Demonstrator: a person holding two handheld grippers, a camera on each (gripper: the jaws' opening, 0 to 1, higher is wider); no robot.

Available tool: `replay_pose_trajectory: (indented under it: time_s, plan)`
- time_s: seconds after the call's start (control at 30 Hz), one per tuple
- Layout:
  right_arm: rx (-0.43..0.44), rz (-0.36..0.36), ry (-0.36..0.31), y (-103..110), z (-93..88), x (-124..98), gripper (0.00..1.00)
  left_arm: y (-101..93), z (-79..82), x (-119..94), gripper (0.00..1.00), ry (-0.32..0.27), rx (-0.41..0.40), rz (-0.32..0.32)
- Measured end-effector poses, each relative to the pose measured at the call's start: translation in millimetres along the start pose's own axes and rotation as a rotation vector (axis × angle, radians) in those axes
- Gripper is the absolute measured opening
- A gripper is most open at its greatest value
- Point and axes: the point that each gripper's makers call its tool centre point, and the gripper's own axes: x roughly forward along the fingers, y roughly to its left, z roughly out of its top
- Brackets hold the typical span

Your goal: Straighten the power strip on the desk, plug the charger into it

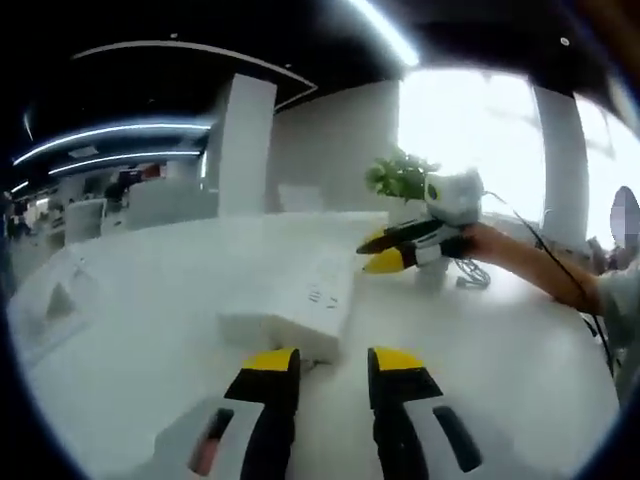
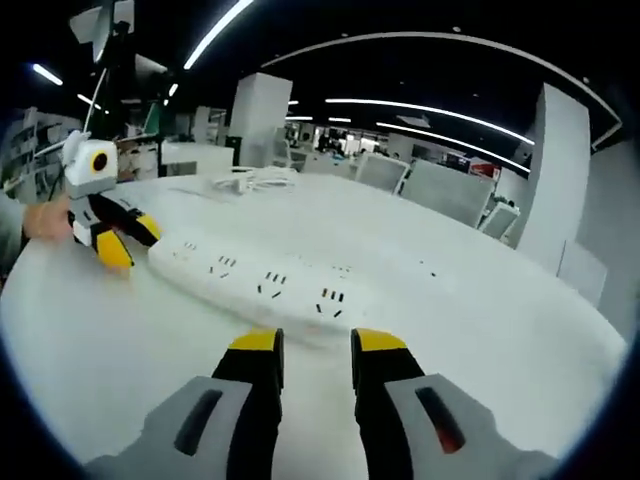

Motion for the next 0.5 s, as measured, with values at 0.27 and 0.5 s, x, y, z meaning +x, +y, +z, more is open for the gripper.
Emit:
replay_pose_trajectory:
  time_s: [0.27, 0.5]
  plan:
    - [0.004, 0.03, 0.066, -2, -9.4, 11, 0.29, -3.5, -0.2, 4, 0.28, 0.002, 0.011, -0.015]
    - [0.018, 0.031, 0.044, 4, -5.0, 10, 0.3, -4.0, -0.2, 4, 0.28, 0.003, 0.01, -0.017]
